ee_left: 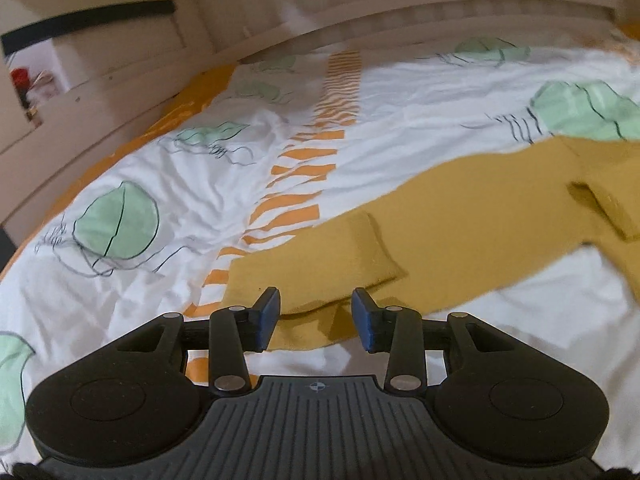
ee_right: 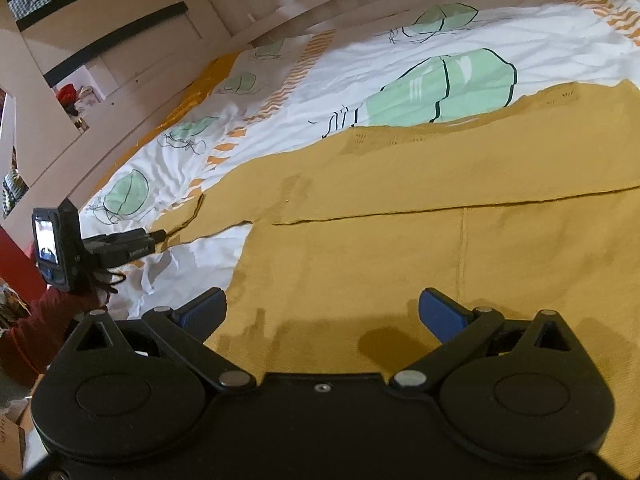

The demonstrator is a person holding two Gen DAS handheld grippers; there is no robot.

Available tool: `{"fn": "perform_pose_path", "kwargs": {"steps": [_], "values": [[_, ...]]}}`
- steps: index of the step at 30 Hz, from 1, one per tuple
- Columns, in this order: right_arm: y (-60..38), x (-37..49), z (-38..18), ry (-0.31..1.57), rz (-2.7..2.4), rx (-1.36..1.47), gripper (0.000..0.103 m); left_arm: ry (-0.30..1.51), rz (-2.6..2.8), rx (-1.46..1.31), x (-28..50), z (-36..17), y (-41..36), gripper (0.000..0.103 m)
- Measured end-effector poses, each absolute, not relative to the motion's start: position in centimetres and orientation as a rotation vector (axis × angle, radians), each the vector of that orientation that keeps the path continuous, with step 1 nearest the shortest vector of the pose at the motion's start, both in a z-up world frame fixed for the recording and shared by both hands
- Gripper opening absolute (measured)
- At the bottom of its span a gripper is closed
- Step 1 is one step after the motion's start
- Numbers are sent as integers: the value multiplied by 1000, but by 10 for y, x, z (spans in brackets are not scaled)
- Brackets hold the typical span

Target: Fold small clothes

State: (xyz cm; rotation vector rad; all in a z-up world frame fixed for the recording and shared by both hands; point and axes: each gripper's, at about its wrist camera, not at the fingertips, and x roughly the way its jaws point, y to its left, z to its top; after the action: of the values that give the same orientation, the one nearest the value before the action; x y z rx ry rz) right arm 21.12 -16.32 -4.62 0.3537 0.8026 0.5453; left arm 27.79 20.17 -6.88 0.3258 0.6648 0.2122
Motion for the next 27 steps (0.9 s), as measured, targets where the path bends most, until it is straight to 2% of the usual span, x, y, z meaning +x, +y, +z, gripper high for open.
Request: {"fn": "perform_pose_path", "kwargs": {"steps": [12,14,15,22,27], "values": [[-150,212,-51,816,563,331,103,714,176,444,304,-90,195,38],[-149,211,-52,820,567,331,103,710,164,408,309,-87,199,24],[-150,211,-53,823,568,333,103,707,139,370,310,-84,201,5],[-162,208,-52,810,555,357,103,614,44,97,310,-36,200,3],[-180,203,-48,783,534,383,103,538,-91,-94,308,16,156,3]]}}
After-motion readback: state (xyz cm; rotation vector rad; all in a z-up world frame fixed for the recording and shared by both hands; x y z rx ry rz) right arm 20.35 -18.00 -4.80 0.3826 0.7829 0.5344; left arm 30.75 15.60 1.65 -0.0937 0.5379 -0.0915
